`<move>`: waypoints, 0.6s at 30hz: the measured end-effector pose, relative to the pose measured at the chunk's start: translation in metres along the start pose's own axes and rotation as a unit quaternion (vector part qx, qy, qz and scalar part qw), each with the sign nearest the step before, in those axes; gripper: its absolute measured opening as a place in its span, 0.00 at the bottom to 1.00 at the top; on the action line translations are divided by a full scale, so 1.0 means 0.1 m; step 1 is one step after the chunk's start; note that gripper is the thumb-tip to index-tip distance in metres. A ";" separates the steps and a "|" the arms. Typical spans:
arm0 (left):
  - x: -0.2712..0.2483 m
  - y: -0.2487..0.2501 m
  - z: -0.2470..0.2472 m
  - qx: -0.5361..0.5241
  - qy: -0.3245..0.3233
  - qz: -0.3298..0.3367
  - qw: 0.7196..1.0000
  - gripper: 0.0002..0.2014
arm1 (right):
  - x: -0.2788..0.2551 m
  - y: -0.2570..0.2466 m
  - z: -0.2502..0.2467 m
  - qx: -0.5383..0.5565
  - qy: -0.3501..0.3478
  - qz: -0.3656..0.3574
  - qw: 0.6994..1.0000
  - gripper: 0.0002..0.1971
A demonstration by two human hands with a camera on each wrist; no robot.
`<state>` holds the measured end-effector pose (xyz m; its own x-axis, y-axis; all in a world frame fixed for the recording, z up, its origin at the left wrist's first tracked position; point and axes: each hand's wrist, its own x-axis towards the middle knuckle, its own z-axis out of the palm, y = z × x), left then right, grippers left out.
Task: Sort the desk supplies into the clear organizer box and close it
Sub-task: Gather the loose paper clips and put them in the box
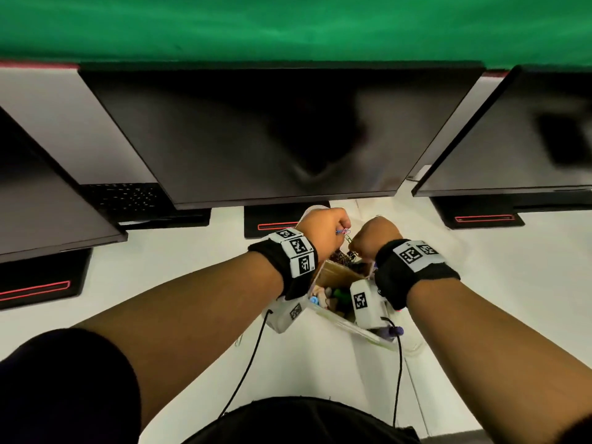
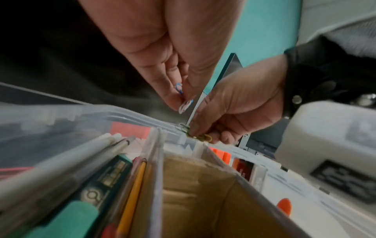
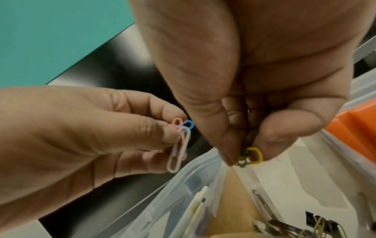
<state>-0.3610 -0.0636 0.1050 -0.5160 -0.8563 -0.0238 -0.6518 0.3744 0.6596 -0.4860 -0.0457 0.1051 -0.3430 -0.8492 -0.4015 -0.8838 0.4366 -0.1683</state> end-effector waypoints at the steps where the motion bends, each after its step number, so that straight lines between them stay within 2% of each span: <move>1: 0.03 0.03 0.03 0.019 -0.007 -0.003 1.000 0.12 | 0.02 0.01 -0.01 -0.004 0.003 0.004 1.000 0.12; 5: 0.09 0.06 0.04 0.057 -0.040 -0.031 0.997 0.17 | 0.11 0.11 -0.05 -0.059 -0.007 -0.002 0.998 0.17; 9: 0.00 -0.01 -0.11 0.029 -0.035 -0.042 0.998 0.17 | 0.13 0.09 -0.10 -0.064 0.012 -0.043 0.997 0.14; 14: -0.23 -0.35 -0.45 -0.013 0.038 -0.096 0.995 0.13 | -0.07 -0.44 -0.18 0.025 0.037 -0.143 0.989 0.13; 18: -0.52 -0.88 -0.72 0.024 0.053 -0.134 0.989 0.13 | -0.39 -1.03 -0.03 0.050 0.003 -0.214 0.976 0.14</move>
<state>-0.2369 -0.0781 0.1024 -0.2615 -0.9585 -0.1135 -0.7846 0.1426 0.6033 -0.3823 -0.0582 0.1409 0.0478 -0.9616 -0.2703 -0.9110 0.0690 -0.4067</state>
